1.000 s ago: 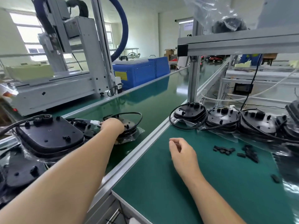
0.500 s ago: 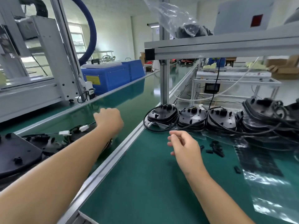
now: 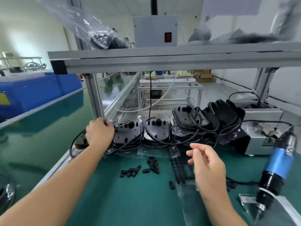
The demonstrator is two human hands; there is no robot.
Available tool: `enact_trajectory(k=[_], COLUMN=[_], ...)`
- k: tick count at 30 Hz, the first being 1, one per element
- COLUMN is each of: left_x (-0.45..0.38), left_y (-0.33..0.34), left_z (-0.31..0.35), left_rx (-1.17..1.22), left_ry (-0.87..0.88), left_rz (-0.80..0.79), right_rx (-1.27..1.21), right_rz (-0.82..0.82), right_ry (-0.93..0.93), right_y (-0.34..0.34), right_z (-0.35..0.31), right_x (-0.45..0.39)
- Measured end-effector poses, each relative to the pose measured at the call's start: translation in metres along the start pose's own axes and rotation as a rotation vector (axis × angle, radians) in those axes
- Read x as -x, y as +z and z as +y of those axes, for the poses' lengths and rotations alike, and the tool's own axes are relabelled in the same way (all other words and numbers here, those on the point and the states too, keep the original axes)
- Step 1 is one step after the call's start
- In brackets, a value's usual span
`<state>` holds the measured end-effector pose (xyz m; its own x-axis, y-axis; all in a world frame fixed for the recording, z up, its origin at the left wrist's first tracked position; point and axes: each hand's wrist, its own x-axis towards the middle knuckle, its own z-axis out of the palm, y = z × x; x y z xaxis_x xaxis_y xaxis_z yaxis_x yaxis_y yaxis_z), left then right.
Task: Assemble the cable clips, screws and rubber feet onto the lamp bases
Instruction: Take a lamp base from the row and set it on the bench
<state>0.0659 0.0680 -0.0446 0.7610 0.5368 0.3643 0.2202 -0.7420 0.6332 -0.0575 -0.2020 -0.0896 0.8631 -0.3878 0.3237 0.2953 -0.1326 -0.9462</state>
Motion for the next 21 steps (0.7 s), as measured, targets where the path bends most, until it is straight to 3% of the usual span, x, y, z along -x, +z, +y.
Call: enact_trajectory(k=[3, 6, 10, 15, 21], left_x=[0.024, 0.052, 0.071, 0.080, 0.077], left_y=[0.023, 0.050, 0.083, 0.107, 0.094], left_z=[0.068, 0.130, 0.170, 0.183, 0.169], left_rx=[0.248, 0.469, 0.531, 0.777, 0.977], left_ry=[0.180, -0.002, -0.233, -0.444, -0.475], left_rz=[-0.290, -0.648, -0.915, -0.919, -0.806], right_rx=[0.015, -0.006, -0.044, -0.050, -0.049], right_rz=[0.035, 0.057, 0.091, 0.073, 0.070], right_ry=[0.030, 0.079, 0.106, 0.113, 0.103], right_y=[-0.003, -0.007, -0.011, -0.012, -0.013], right_z=[0.007, 0.014, 0.014, 0.013, 0.013], right_x=[-0.008, -0.011, -0.015, -0.016, -0.017])
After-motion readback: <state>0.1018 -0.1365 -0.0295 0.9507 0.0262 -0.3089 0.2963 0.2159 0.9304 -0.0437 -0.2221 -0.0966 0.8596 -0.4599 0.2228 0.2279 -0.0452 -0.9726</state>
